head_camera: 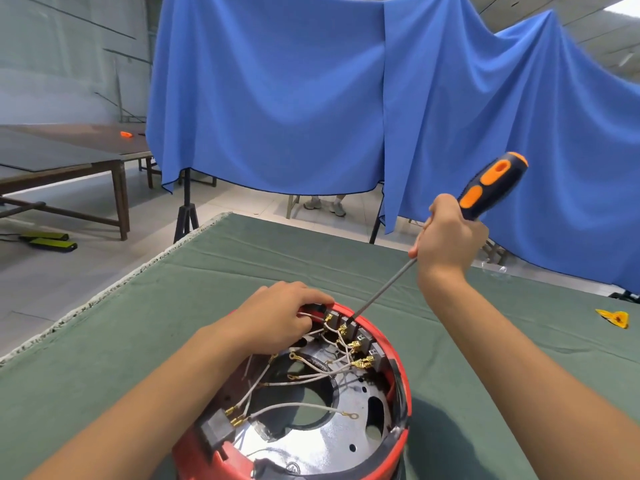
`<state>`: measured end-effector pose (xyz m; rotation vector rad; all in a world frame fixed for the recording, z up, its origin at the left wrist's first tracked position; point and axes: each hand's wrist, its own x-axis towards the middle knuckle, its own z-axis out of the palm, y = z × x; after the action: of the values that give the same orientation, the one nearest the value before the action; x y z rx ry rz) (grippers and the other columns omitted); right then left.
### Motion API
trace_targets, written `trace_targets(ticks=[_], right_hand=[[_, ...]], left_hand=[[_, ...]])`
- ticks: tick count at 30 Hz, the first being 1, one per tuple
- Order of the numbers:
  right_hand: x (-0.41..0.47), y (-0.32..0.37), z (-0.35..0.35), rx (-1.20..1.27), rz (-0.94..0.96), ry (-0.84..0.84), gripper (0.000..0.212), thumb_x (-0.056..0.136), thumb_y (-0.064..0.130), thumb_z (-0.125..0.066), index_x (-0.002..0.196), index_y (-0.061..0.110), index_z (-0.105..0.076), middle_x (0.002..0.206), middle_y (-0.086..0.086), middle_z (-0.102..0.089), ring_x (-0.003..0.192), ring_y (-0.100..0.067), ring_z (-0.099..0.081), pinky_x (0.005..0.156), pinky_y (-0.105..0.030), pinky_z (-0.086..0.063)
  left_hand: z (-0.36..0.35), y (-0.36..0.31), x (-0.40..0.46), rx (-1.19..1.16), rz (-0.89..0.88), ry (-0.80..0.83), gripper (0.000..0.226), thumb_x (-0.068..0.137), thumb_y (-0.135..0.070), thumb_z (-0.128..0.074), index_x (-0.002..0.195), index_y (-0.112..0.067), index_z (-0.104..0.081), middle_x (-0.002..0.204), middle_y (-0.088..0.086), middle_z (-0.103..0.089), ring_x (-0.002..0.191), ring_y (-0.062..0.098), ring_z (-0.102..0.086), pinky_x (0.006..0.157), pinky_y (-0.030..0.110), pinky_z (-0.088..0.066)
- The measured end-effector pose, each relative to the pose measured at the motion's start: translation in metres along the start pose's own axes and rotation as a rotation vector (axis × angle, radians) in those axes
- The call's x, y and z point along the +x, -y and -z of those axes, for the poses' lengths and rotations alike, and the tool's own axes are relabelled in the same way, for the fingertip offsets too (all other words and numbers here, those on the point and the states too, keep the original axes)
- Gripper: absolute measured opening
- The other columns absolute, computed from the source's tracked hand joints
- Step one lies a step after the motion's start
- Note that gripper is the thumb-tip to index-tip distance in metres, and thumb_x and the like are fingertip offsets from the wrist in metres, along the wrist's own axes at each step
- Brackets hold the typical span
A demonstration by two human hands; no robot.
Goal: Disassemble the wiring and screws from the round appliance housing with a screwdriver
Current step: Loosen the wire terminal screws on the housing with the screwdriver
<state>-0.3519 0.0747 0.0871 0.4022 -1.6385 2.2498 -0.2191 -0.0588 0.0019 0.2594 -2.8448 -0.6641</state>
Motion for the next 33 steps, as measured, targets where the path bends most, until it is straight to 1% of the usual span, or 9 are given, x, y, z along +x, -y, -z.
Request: trace_targets(ticks=[4, 8, 14, 16, 18, 21, 25, 29, 33], right_hand=[[0.019, -0.020, 0.006, -0.034, -0.180, -0.131, 0.021, 0.075, 0.015, -0.053, 0.059, 0.012, -0.039, 0.053, -0.004, -0.037, 0.038, -0.021, -0.032, 0.033, -0.015, -0.028], [0.028, -0.035, 0.011, -0.034, -0.252, -0.198, 0.020, 0.072, 0.017, -0.053, 0.059, 0.014, -0.038, 0.052, -0.003, -0.037, 0.025, -0.016, -0.033, 0.033, -0.014, -0.025], [0.030, -0.049, 0.025, -0.008, -0.432, -0.284, 0.017, 0.074, 0.015, -0.052, 0.061, 0.013, -0.041, 0.053, -0.002, -0.039, 0.020, -0.013, -0.031, 0.037, -0.020, -0.026], [0.023, -0.057, 0.028, 0.018, -0.483, -0.284, 0.017, 0.074, 0.013, -0.053, 0.062, 0.012, -0.041, 0.050, 0.000, -0.039, 0.020, -0.012, -0.029, 0.034, -0.017, -0.025], [0.012, -0.062, 0.025, 0.055, -0.477, -0.247, 0.019, 0.074, 0.011, -0.053, 0.060, 0.013, -0.041, 0.043, 0.003, -0.038, 0.022, -0.011, -0.028, 0.032, -0.015, -0.024], [0.005, -0.055, 0.017, 0.101, -0.436, -0.181, 0.022, 0.075, 0.011, -0.053, 0.058, 0.014, -0.039, 0.034, 0.008, -0.035, 0.024, -0.011, -0.027, 0.033, -0.017, -0.024], [0.011, -0.034, 0.022, 0.128, -0.350, -0.144, 0.026, 0.075, 0.011, -0.052, 0.054, 0.015, -0.036, 0.034, 0.006, -0.031, 0.025, -0.013, -0.026, 0.035, -0.019, -0.024], [0.013, -0.013, 0.029, 0.206, -0.241, -0.152, 0.028, 0.073, 0.010, -0.051, 0.050, 0.015, -0.035, 0.037, 0.005, -0.031, 0.026, -0.015, -0.027, 0.037, -0.020, -0.023], [0.006, -0.003, 0.027, 0.258, -0.162, -0.104, 0.035, 0.072, 0.012, -0.052, 0.042, 0.018, -0.036, 0.035, 0.003, -0.031, 0.026, -0.016, -0.029, 0.036, -0.018, -0.025]], left_hand=[[0.000, 0.000, 0.001, -0.014, 0.004, 0.008, 0.051, 0.090, -0.014, -0.045, 0.133, -0.043, -0.047, 0.131, -0.008, -0.052, 0.120, 0.014, -0.045, 0.105, 0.040, -0.034], [-0.001, 0.001, 0.002, -0.017, 0.003, 0.008, 0.051, 0.091, -0.014, -0.045, 0.132, -0.043, -0.048, 0.129, -0.008, -0.052, 0.120, 0.014, -0.045, 0.106, 0.041, -0.033], [-0.001, 0.002, 0.003, -0.034, 0.000, 0.009, 0.050, 0.092, -0.013, -0.046, 0.132, -0.043, -0.048, 0.129, -0.009, -0.053, 0.119, 0.012, -0.046, 0.106, 0.040, -0.034], [-0.001, 0.002, 0.003, -0.033, -0.004, 0.006, 0.050, 0.091, -0.013, -0.046, 0.132, -0.042, -0.048, 0.129, -0.010, -0.053, 0.120, 0.012, -0.045, 0.106, 0.040, -0.034], [-0.001, 0.002, 0.003, -0.025, -0.006, 0.001, 0.051, 0.091, -0.013, -0.046, 0.132, -0.042, -0.048, 0.129, -0.010, -0.052, 0.121, 0.012, -0.045, 0.106, 0.039, -0.034], [-0.001, 0.001, 0.002, -0.024, -0.008, -0.003, 0.051, 0.091, -0.013, -0.046, 0.133, -0.042, -0.048, 0.130, -0.010, -0.052, 0.121, 0.012, -0.045, 0.106, 0.039, -0.033], [-0.001, 0.001, 0.002, -0.026, -0.008, -0.007, 0.050, 0.091, -0.013, -0.046, 0.132, -0.042, -0.048, 0.129, -0.010, -0.052, 0.121, 0.012, -0.045, 0.106, 0.039, -0.034], [0.000, 0.000, 0.002, -0.027, -0.007, -0.004, 0.050, 0.091, -0.013, -0.046, 0.132, -0.042, -0.049, 0.129, -0.010, -0.053, 0.119, 0.012, -0.046, 0.105, 0.039, -0.035], [-0.002, 0.000, 0.001, -0.006, 0.004, -0.029, 0.051, 0.090, -0.014, -0.048, 0.136, -0.036, -0.045, 0.137, -0.009, -0.050, 0.126, 0.013, -0.043, 0.107, 0.039, -0.032]])
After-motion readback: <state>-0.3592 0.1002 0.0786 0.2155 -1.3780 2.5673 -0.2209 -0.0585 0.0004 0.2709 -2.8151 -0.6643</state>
